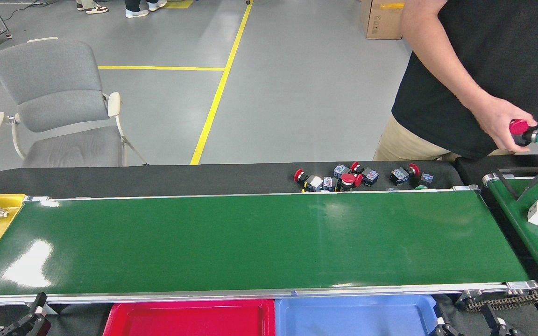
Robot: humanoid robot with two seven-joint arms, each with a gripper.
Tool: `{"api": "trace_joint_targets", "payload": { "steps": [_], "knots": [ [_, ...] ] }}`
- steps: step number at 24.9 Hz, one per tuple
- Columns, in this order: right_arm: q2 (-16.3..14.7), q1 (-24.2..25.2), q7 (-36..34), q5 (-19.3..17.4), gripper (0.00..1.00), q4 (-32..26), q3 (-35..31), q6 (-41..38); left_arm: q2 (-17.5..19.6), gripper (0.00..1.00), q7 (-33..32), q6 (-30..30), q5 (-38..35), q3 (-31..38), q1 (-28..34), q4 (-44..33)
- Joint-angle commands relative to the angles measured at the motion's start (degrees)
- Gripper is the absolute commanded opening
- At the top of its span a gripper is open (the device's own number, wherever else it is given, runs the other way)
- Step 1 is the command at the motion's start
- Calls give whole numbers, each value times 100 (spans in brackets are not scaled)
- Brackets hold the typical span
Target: Pick switch part from conveyor to tray
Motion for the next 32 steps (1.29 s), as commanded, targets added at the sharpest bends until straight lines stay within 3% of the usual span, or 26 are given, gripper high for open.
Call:
{"api": "trace_joint_targets", "payload": {
  "steps": [1,6,14,19,26,32],
  "knots": [
    [82,-44,298,1,97,-81,-26,16,-37,100,45,-22,25,1,-9,-73],
    [161,-352,421,1,97,-81,-26,78,-63,100,45,-30,8,-8,70,-56],
    [-41,-449,421,37,98,-81,9,-151,-28,100,88,-39,34,-8,44,-73],
    [3,-774,430,37,98,-72,9,-300,7,100,80,-39,51,-8,18,-56],
    [-32,-774,438,28,98,-28,-8,-247,7,100,80,-39,51,-8,-9,-74],
    [-191,-1003,597,-7,98,429,-219,-230,7,100,88,-39,60,1,-17,-82]
  ]
}}
